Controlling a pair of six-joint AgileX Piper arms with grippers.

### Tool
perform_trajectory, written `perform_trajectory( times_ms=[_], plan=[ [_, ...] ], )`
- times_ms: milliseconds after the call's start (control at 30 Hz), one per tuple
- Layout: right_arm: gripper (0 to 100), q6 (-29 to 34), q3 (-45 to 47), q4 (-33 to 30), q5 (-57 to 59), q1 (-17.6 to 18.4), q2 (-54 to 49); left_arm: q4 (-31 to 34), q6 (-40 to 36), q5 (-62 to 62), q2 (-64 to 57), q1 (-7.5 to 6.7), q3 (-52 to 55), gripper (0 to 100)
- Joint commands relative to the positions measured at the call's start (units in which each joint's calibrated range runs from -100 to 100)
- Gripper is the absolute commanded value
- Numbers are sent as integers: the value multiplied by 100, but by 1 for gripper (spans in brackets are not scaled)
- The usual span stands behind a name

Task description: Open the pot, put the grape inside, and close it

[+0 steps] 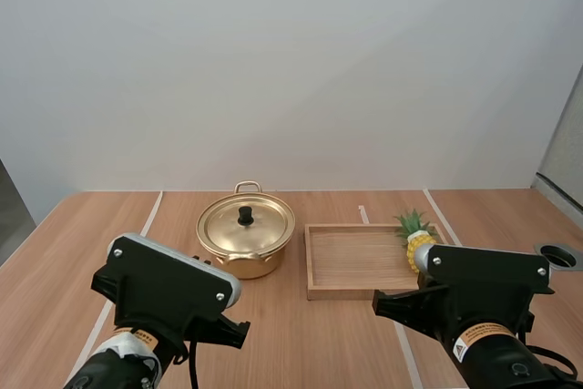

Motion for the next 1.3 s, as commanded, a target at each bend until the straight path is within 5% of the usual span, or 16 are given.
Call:
perform_trajectory(
  times_ms=[0,167,400,1067,1267],
  plan=[
    [0,-2,0,23,-14,-25,-40,495,-877,-136,-30,43,3,18],
    [0,-2,0,23,-14,-25,-40,1206,-1745,-237,-30,121,3,18],
    [0,-2,0,23,-14,-25,-40,1265,-1994,-310,-30,285,3,18],
    [0,34,0,23,7,-25,-40,1276,-1978,-333,-30,236,3,18],
    [0,68,0,541,283,-25,-40,1276,-1978,-333,-30,236,3,18]
  ],
)
